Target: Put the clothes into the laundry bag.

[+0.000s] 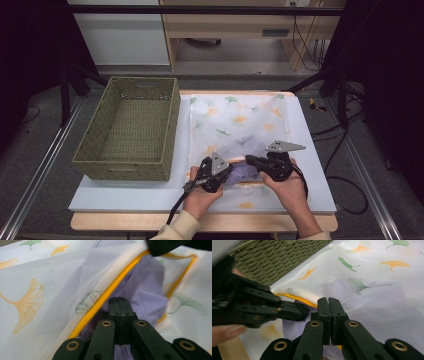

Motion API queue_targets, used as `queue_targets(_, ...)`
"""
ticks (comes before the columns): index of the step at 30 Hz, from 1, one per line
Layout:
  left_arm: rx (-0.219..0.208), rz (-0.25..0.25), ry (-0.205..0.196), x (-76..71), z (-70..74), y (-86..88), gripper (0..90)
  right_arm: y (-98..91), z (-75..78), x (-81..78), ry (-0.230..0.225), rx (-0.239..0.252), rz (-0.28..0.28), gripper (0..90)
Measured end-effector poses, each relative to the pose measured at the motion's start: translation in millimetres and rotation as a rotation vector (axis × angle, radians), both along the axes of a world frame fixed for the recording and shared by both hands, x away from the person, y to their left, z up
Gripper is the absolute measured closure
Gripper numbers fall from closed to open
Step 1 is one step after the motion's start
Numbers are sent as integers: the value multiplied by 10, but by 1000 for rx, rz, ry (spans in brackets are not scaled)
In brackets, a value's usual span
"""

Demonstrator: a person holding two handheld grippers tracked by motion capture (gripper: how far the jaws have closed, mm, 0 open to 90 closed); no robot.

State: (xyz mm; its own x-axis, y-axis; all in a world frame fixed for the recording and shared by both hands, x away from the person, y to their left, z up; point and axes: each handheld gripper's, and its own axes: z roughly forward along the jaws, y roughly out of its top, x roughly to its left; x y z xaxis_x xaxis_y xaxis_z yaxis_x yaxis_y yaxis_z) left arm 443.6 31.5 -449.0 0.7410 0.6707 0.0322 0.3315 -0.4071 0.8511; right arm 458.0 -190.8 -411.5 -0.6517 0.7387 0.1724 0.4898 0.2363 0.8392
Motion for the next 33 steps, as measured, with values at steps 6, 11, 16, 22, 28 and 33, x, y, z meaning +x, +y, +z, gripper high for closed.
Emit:
queue_targets(6,19,-56,30,-167,62,56,900,-2,-11,9,1,-3,0,891)
queue_targets(11,67,-88,64,-226,-32,37,900,1,-8,7,1,-3,0,891)
queue_targets(16,99,-79,93,-97,-118,-39,900,0,4,-4,2,2,-3,891)
queue_targets(22,95,-38,100,106,-182,-162,900,-22,4,3,2,0,-5,891)
queue_targets(28,85,-6,84,245,-200,-254,900,-19,-13,22,3,-10,-5,891)
queue_targets(33,73,24,66,328,-227,-287,900,-9,-23,31,5,-13,-6,891)
